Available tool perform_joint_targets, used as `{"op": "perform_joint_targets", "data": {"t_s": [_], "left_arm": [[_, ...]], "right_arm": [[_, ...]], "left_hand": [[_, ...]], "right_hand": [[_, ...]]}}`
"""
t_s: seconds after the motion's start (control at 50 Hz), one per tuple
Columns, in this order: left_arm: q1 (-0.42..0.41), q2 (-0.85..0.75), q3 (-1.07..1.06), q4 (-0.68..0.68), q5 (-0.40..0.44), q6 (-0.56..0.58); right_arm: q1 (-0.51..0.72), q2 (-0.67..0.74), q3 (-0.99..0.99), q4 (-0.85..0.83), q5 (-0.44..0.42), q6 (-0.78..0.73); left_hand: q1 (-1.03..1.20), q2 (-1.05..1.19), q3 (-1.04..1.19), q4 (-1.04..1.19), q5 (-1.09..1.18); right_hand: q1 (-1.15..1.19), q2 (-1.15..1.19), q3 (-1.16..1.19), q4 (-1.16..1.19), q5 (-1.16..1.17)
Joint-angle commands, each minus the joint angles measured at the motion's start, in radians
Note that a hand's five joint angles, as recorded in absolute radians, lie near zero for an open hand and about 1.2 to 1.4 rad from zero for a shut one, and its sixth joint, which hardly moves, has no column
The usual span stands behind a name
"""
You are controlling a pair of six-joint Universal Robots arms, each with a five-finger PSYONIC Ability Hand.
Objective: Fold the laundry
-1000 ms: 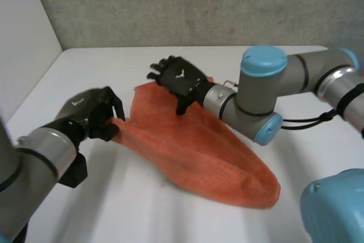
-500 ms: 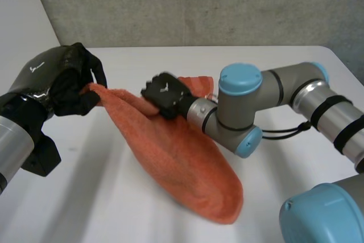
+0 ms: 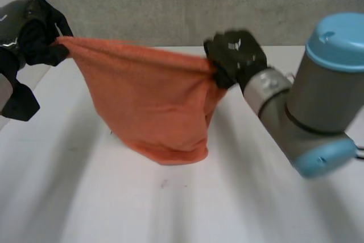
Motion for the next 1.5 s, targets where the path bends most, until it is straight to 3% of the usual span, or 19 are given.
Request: {"op": "perform_joint_targets", "data": {"t_s": [0.02, 0.12, 0.14, 0.16, 0.18, 0.2, 0.42, 0.52, 0.66, 0.84, 1.02, 1.06, 1.14, 1.16, 1.18, 1.2, 1.3, 1.38, 1.5], "left_arm": [[0.006, -0.037, -0.009, 0.003, -0.002, 0.005], [0.014, -0.069, -0.014, -0.003, -0.003, 0.005], [0.014, -0.069, -0.014, -0.003, -0.003, 0.005], [0.015, -0.069, -0.020, -0.004, -0.002, 0.005], [0.015, -0.069, -0.020, -0.004, -0.002, 0.005], [0.015, -0.068, -0.031, -0.004, -0.002, 0.005], [-0.016, 0.018, -0.121, -0.012, 0.003, 0.016], [-0.019, 0.063, -0.147, -0.012, 0.003, 0.048], [-0.019, 0.072, -0.161, -0.012, 0.001, 0.062], [-0.019, 0.072, -0.180, -0.012, 0.001, 0.062], [-0.017, 0.080, -0.192, -0.014, 0.001, 0.062], [-0.016, 0.080, -0.192, -0.014, 0.001, 0.062], [-0.016, 0.081, -0.192, -0.014, 0.001, 0.062], [-0.016, 0.081, -0.192, -0.014, 0.001, 0.062], [-0.014, 0.081, -0.192, -0.012, 0.001, 0.062], [-0.013, 0.081, -0.192, -0.012, 0.003, 0.062], [-0.008, 0.080, -0.189, -0.011, 0.003, 0.062], [-0.006, 0.080, -0.180, -0.009, 0.003, 0.062], [0.001, 0.077, -0.160, -0.008, 0.003, 0.062]], "right_arm": [[0.098, -0.102, 0.135, 0.224, -0.063, -0.027], [0.155, -0.056, 0.099, 0.334, -0.140, -0.038], [0.155, -0.027, 0.059, 0.354, -0.143, -0.041], [0.155, -0.027, 0.059, 0.354, -0.143, -0.041], [0.154, 0.000, 0.015, 0.362, -0.137, -0.039], [0.154, 0.023, -0.030, 0.358, -0.135, -0.036], [0.031, 0.211, -0.317, 0.278, -0.147, -0.141], [0.019, 0.335, -0.424, 0.287, -0.251, -0.318], [0.014, 0.444, -0.489, 0.344, -0.284, -0.398], [0.014, 0.599, -0.573, 0.344, -0.265, -0.555], [0.014, 0.680, -0.639, 0.334, -0.256, -0.590], [0.014, 0.703, -0.653, 0.333, -0.256, -0.592], [0.014, 0.712, -0.662, 0.330, -0.256, -0.593], [0.014, 0.711, -0.665, 0.321, -0.256, -0.593], [0.014, 0.711, -0.665, 0.321, -0.256, -0.593], [0.014, 0.703, -0.668, 0.304, -0.255, -0.593], [0.002, 0.629, -0.653, 0.215, -0.184, -0.576], [-0.042, 0.457, -0.569, 0.154, -0.091, -0.472], [-0.128, 0.240, -0.417, 0.108, -0.112, -0.316]], "left_hand": [[0.212, 0.180, 0.182, 0.178, 0.192], [0.212, 0.180, 0.182, 0.178, 0.192], [0.212, 0.180, 0.182, 0.178, 0.192], [0.212, 0.180, 0.182, 0.178, 0.192], [0.212, 0.180, 0.182, 0.178, 0.192], [0.212, 0.180, 0.182, 0.178, 0.192], [0.212, 0.180, 0.182, 0.178, 0.192], [0.212, 0.180, 0.182, 0.178, 0.192], [0.212, 0.180, 0.182, 0.178, 0.192], [0.212, 0.180, 0.182, 0.178, 0.192], [0.212, 0.180, 0.182, 0.178, 0.192], [0.212, 0.180, 0.182, 0.178, 0.192], [0.212, 0.180, 0.182, 0.178, 0.192], [0.212, 0.180, 0.182, 0.178, 0.192], [0.212, 0.180, 0.182, 0.178, 0.192], [0.212, 0.180, 0.182, 0.178, 0.192], [0.212, 0.180, 0.182, 0.178, 0.192], [0.212, 0.180, 0.182, 0.178, 0.192], [0.212, 0.180, 0.182, 0.178, 0.192]], "right_hand": [[0.431, 0.222, 0.213, 0.207, 0.256], [0.431, 0.222, 0.213, 0.207, 0.256], [0.063, -0.146, -0.155, -0.161, -0.112], [0.060, -0.150, -0.159, -0.165, -0.116], [-0.612, -0.821, -0.830, -0.837, -0.787], [-0.790, -1.000, -1.009, -1.015, -0.965], [-0.790, -1.000, -1.009, -1.015, -0.965], [-0.790, -1.000, -1.009, -1.015, -0.965], [-0.790, -1.000, -1.009, -1.015, -0.965], [-0.622, -0.831, -0.840, -0.846, -0.797], [-0.460, -0.669, -0.678, -0.685, -0.635], [-0.320, -0.529, -0.538, -0.545, -0.495], [-0.028, -0.238, -0.247, -0.253, -0.204], [0.224, 0.015, 0.006, 0.000, 0.049], [0.227, 0.018, 0.009, 0.002, 0.052], [0.429, 0.220, 0.211, 0.205, 0.254], [0.431, 0.222, 0.213, 0.207, 0.256], [0.431, 0.222, 0.213, 0.207, 0.256], [0.431, 0.222, 0.213, 0.207, 0.256]]}}
